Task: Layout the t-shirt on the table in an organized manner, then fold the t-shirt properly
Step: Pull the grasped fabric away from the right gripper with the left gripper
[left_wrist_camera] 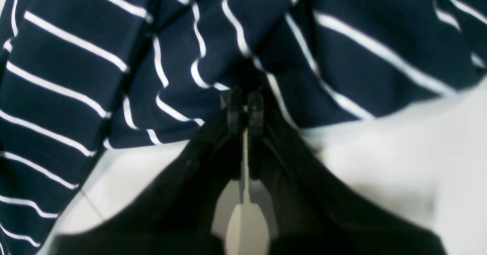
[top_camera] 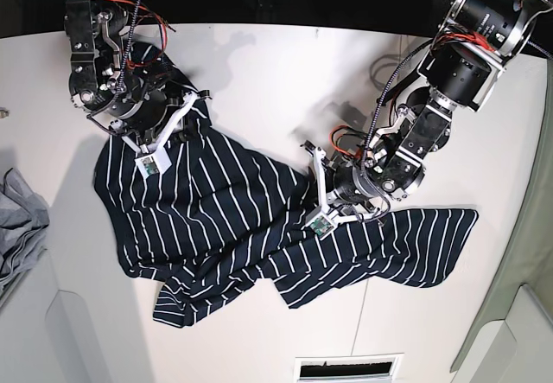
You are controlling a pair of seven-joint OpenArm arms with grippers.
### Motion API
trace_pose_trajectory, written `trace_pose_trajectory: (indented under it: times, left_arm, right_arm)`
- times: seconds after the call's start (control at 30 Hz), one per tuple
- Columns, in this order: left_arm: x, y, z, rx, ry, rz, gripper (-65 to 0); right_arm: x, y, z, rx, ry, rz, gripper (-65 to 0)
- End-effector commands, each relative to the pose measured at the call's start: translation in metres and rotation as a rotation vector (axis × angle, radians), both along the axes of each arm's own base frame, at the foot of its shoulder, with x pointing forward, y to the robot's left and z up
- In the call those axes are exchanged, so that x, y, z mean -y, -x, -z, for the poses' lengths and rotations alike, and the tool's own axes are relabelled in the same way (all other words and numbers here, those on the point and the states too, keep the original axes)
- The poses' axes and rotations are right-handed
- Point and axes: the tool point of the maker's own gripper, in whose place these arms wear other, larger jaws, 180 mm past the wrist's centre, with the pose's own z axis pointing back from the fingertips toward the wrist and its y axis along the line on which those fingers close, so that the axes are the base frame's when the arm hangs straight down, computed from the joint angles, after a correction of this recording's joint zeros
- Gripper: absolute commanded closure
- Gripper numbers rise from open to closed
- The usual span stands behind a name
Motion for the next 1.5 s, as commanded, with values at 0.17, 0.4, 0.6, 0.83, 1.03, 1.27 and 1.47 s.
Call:
trace_pose_trajectory:
  times: [0.17,0.4,0.6,0.83,1.03,1.27,1.47]
  left_arm:
    - [0.034,0.043,-0.015,-0.015,0.059,0.117,0.0]
    - [0.065,0.102,-0.033,-0.016,0.157,0.191,0.0]
    - [0.066,0.115,-0.033,-0.035,0.149,0.200,-0.3]
    - [0.038,0.105,-0.070,0.062,0.092,0.211,-24.3]
    - [-0.033,0.102,-0.077,0.096,-0.078,0.179,-24.3]
    - [-0.103,0.130,-0.060,0.006,-0.185,0.102,-24.3]
    - [-0.121,0.168,-0.044,-0.059,-0.167,0.077,-24.3]
  right_arm:
    - [0.042,0.018,0.004,-0.044,0.131,-0.030,0.0]
    - [0.076,0.028,0.001,-0.051,0.215,-0.049,0.0]
    - [0.096,0.030,-0.001,-0.048,0.257,-0.055,0.0]
    - [0.092,0.027,-0.003,-0.028,0.226,-0.046,0.0]
    - [0.092,0.027,-0.003,-0.028,0.227,-0.047,0.0]
    - [0.090,0.021,-0.007,0.002,0.214,-0.044,0.0]
    - [0.089,0.021,-0.007,0.002,0.212,-0.044,0.0]
